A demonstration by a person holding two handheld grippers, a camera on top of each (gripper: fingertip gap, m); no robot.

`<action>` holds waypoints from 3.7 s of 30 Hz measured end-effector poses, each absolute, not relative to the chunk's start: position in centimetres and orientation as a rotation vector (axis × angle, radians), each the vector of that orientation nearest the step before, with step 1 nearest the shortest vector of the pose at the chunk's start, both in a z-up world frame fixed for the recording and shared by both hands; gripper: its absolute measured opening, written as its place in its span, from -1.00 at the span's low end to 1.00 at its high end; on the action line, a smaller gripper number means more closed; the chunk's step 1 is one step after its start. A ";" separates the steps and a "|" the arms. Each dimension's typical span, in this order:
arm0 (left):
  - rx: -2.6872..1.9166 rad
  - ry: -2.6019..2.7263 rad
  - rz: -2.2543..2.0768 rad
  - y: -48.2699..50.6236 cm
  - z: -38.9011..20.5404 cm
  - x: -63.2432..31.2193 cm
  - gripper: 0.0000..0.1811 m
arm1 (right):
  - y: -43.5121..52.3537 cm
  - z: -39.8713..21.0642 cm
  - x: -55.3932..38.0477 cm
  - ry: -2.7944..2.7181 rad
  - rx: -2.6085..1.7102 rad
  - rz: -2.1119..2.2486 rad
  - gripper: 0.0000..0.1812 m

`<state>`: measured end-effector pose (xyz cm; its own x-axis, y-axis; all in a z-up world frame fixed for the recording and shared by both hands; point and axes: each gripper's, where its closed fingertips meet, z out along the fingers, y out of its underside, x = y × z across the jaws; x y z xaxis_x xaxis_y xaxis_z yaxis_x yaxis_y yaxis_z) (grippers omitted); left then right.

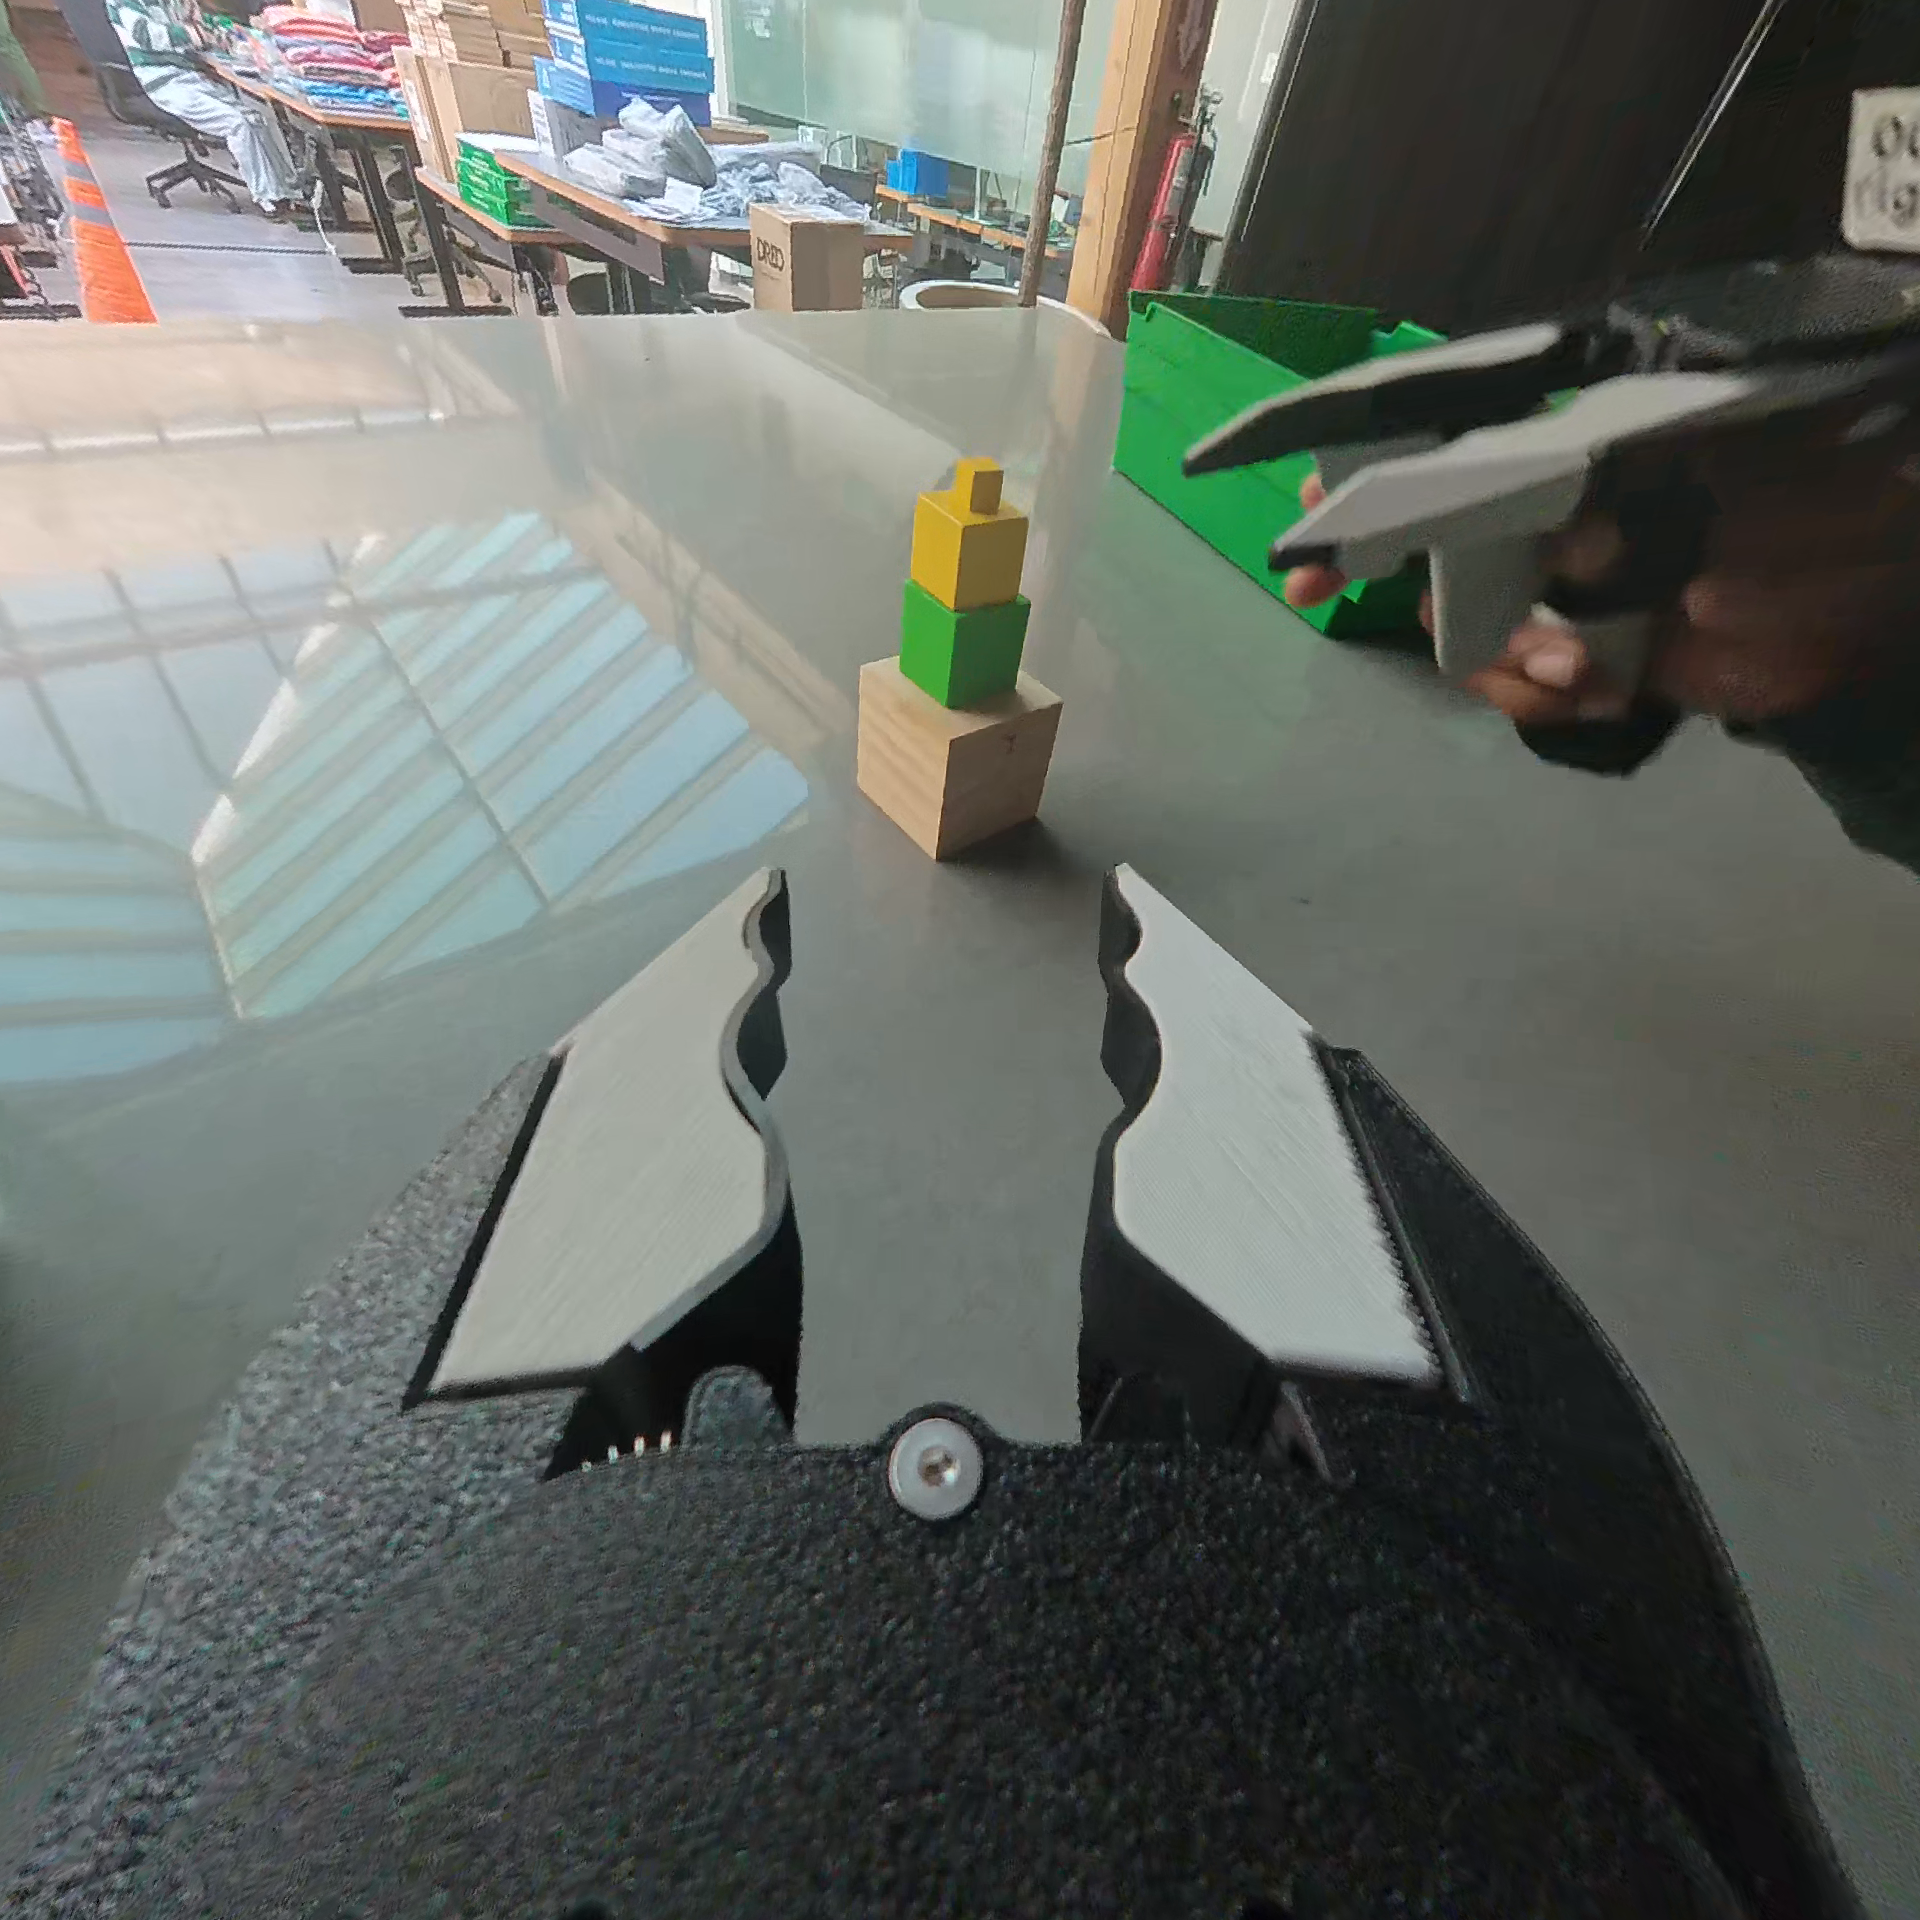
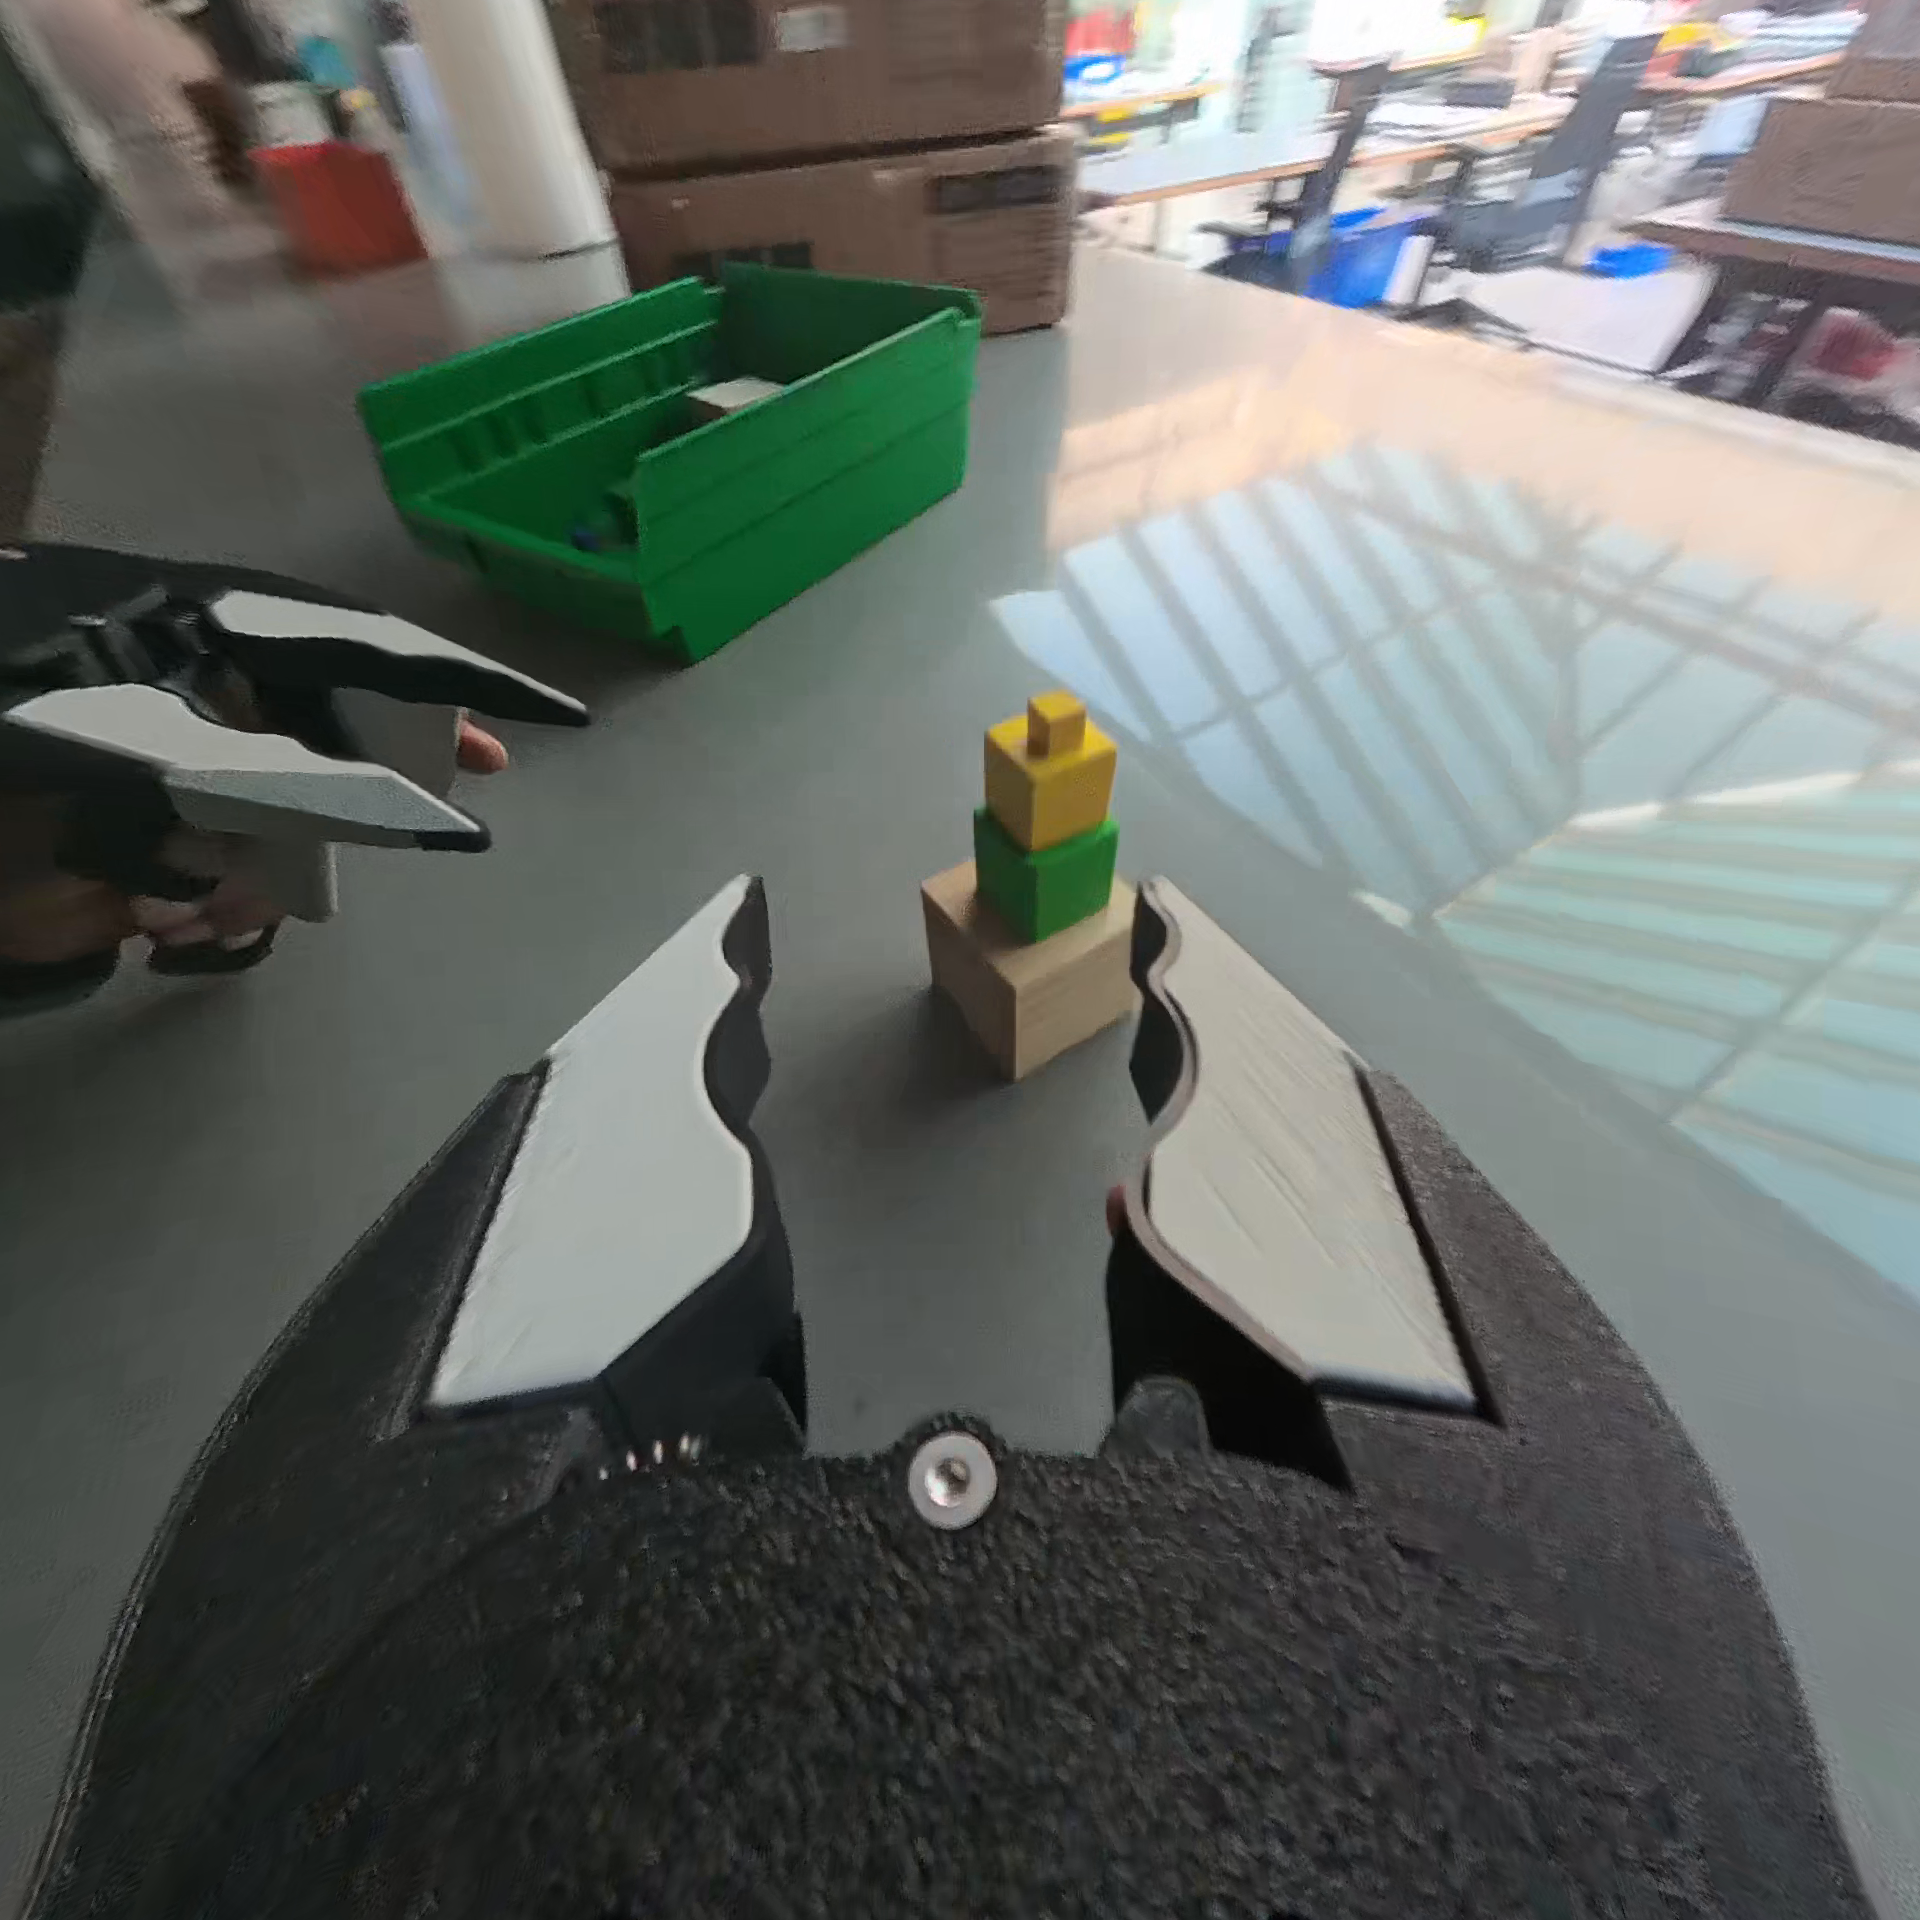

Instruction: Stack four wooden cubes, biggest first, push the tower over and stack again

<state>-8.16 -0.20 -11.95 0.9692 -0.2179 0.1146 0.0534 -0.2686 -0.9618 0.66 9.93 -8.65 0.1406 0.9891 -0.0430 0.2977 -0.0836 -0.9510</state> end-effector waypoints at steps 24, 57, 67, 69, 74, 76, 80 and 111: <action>-1.875 0.104 -0.207 -2.2 -12.9 -7.5 -0.14 | 6.2 -14.1 4.3 -1.022 -1.709 0.802 -0.50; -1.890 0.060 -0.250 -0.3 -13.6 -9.8 -0.24 | 22.2 -14.2 0.9 -0.782 -1.832 0.865 -0.98; -1.889 0.050 -0.247 -0.5 -13.6 -9.8 -0.25 | 18.7 -13.7 -5.8 -1.145 -1.674 0.823 -0.97; -1.889 0.048 -0.242 -0.5 -13.6 -9.9 -0.25 | 16.5 -13.9 -7.3 -1.261 -1.596 0.795 -0.97; -1.890 0.043 -0.241 -0.7 -13.7 -9.9 -0.25 | 15.2 -14.2 -7.2 -1.264 -1.602 0.837 -0.96; -1.889 0.043 -0.239 -0.7 -13.6 -9.9 -0.25 | 15.2 -14.3 -6.6 -1.258 -1.612 0.838 -0.95; -1.892 0.047 -0.243 -0.6 -13.7 -9.8 -0.25 | 14.9 -14.3 -5.4 -1.247 -1.623 0.841 -0.91; -1.912 0.093 -0.256 0.3 -14.0 -8.5 -0.23 | 10.0 -14.7 7.7 -1.053 -1.739 0.802 -0.09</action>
